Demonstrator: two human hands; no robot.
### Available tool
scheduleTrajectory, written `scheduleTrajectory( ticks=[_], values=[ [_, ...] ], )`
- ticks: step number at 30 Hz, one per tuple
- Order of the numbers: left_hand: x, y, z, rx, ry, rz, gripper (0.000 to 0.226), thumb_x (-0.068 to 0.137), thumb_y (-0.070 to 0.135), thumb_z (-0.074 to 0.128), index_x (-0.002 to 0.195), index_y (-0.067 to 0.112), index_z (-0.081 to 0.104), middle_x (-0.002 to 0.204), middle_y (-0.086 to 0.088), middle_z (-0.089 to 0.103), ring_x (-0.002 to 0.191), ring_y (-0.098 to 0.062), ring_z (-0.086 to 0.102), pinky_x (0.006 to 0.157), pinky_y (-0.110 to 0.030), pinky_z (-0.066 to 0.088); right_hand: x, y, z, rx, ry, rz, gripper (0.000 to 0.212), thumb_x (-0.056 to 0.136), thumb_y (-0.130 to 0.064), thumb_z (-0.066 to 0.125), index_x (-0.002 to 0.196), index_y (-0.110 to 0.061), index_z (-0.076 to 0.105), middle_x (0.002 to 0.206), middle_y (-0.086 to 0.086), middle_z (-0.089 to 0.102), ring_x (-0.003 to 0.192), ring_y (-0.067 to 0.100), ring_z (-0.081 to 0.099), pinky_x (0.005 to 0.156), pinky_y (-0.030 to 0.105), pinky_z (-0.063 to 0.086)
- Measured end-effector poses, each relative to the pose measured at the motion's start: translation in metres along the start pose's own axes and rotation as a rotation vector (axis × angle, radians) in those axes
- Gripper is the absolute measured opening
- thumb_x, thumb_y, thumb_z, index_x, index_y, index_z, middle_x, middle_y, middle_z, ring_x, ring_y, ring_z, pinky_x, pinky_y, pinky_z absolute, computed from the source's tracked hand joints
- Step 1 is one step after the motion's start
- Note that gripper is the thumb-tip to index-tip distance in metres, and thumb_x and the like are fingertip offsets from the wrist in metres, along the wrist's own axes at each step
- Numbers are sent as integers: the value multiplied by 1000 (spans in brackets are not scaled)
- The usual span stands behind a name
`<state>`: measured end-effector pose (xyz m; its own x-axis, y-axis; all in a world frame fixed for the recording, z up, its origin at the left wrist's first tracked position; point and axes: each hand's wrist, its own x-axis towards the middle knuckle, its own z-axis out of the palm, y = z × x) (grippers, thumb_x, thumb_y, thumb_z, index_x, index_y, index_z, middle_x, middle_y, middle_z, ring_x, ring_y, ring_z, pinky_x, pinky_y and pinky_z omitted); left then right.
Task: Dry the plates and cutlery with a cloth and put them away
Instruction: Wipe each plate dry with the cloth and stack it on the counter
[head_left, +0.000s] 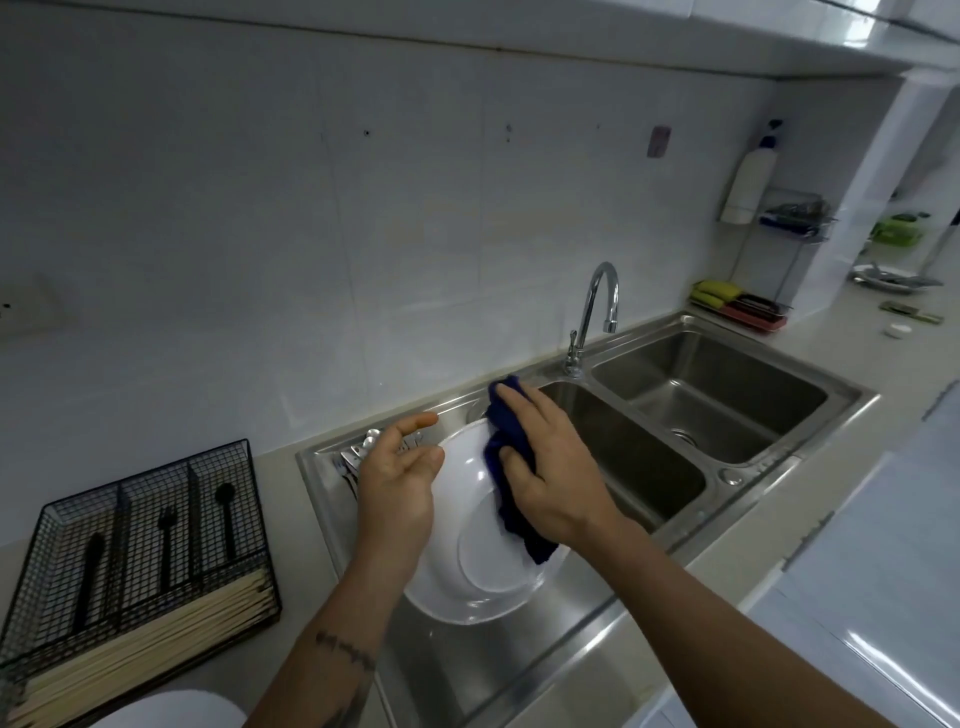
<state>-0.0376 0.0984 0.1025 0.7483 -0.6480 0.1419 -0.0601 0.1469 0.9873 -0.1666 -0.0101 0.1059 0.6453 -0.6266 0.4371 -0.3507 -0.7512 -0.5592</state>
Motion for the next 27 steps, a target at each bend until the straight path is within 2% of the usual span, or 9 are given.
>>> scheduleTrajectory(
  ticks=[1,3,6,10,14,17,20,24,27],
  values=[
    [0,1,-3,-22,32,-21,34,90,-6,59,104,24,68,92,-6,71,63,-8,63,58,-22,52,-3,6,-1,88,22,69,62,88,-31,45,148,-26,32,154,-4,30,136,9,29,111,20,19],
    [0,1,-6,-54,77,-63,29,92,-5,58,106,19,67,86,0,68,55,3,61,52,-15,51,-9,19,1,262,61,218,61,87,-30,45,147,-25,35,150,-5,35,132,9,36,114,30,28],
    [-1,-1,-6,-85,88,-119,27,93,-3,57,109,16,67,86,3,65,58,-1,61,53,-16,52,-17,23,7,334,74,357,61,86,-33,43,146,-28,33,152,-5,33,135,14,34,115,42,28],
    [0,-3,7,-72,30,-175,30,92,0,58,104,26,68,92,-2,65,78,-20,60,72,-34,53,-11,4,10,95,27,119,64,86,-33,42,148,-24,33,157,-5,24,145,11,14,118,31,12],
    [5,-1,11,-87,54,-196,32,89,1,61,102,29,70,103,-4,67,92,-27,62,89,-45,53,0,0,10,-28,-26,-79,63,88,-30,45,149,-26,31,158,-5,22,147,12,12,119,44,13],
    [11,-2,4,-165,146,-230,29,88,0,63,97,26,72,107,-4,70,92,-25,64,94,-48,52,-3,8,8,19,28,-14,64,88,-37,44,150,-34,26,159,-11,17,147,14,9,119,46,11],
    [13,-7,-5,-265,249,-313,24,93,4,61,95,26,70,102,-1,68,84,-20,62,86,-41,54,-15,24,10,80,49,130,67,88,-48,40,150,-39,18,158,-17,12,147,13,4,119,46,10],
    [16,-13,-13,-398,305,-394,22,97,11,56,107,25,69,105,1,67,85,-21,61,70,-33,53,-39,33,23,241,23,285,68,90,-48,39,150,-45,7,160,-17,2,145,0,-2,121,43,10],
    [18,-13,-2,-479,283,-434,28,101,12,50,124,21,64,120,-6,66,100,-28,63,86,-44,54,-45,22,34,232,90,261,70,90,-46,36,153,-35,9,160,-15,-2,145,0,-6,121,43,8]
  ],
)
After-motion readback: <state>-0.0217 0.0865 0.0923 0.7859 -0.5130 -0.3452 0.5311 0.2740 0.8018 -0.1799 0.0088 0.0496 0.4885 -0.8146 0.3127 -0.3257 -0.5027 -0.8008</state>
